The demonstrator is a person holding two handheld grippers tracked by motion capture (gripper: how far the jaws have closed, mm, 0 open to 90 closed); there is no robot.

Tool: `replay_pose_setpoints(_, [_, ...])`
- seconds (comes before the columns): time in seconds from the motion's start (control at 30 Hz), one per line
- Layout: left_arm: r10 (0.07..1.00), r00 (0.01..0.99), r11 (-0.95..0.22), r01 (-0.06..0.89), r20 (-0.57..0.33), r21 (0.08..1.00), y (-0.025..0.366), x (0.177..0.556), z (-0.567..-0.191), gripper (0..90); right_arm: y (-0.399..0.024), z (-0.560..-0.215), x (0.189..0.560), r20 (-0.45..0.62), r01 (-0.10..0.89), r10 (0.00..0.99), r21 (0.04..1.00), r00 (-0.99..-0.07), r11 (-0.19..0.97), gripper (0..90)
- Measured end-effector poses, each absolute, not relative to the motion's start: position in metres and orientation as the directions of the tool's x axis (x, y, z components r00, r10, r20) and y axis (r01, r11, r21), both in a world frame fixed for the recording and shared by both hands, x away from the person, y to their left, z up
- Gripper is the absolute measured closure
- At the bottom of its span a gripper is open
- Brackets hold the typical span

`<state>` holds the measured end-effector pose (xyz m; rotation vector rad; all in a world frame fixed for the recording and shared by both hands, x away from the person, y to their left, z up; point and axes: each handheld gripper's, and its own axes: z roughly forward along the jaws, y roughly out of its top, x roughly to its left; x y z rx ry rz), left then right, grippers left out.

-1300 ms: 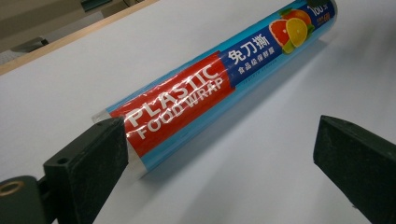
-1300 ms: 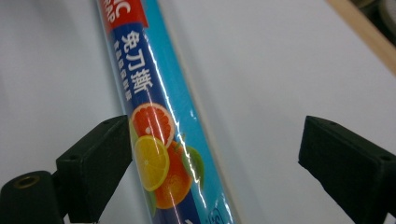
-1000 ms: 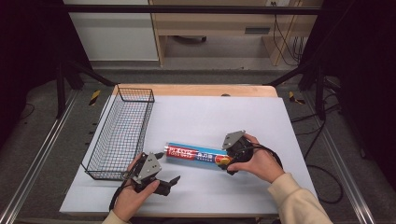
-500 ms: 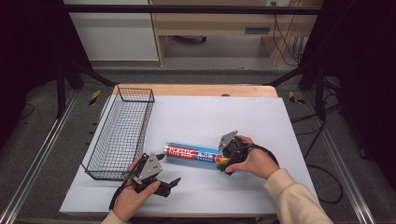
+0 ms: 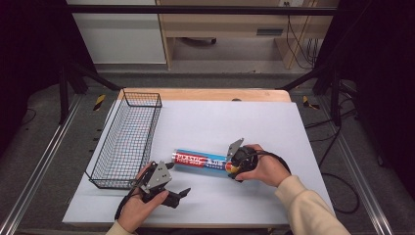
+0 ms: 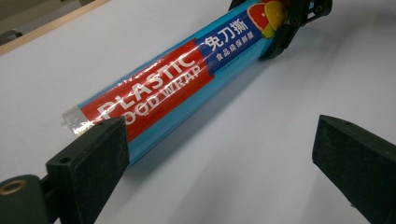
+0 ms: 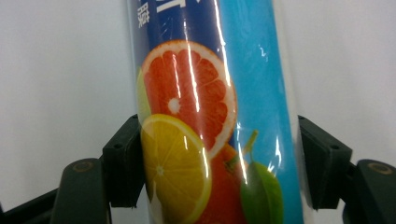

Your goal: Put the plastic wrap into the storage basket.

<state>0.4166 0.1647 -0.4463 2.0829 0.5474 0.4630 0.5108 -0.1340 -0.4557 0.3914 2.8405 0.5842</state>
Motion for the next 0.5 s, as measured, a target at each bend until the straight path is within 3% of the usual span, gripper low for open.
replay_pose_setpoints(0.2, [0.529, 0.835, -0.51, 0.173, 0.149, 0.843, 0.164, 0.419, -0.434, 4.0, -0.134, -0.452, 0.503, -0.225, 0.17, 0.28, 0.409, -0.933, 0.896, 30.3])
replay_pose_setpoints(0.5, [0.473, 0.852, -0.586, 0.115, 0.223, 0.802, 0.152, 0.437, -0.408, 4.0, -0.14, -0.425, 0.491, -0.245, 0.112, 0.231, 0.417, -0.942, 0.902, 30.3])
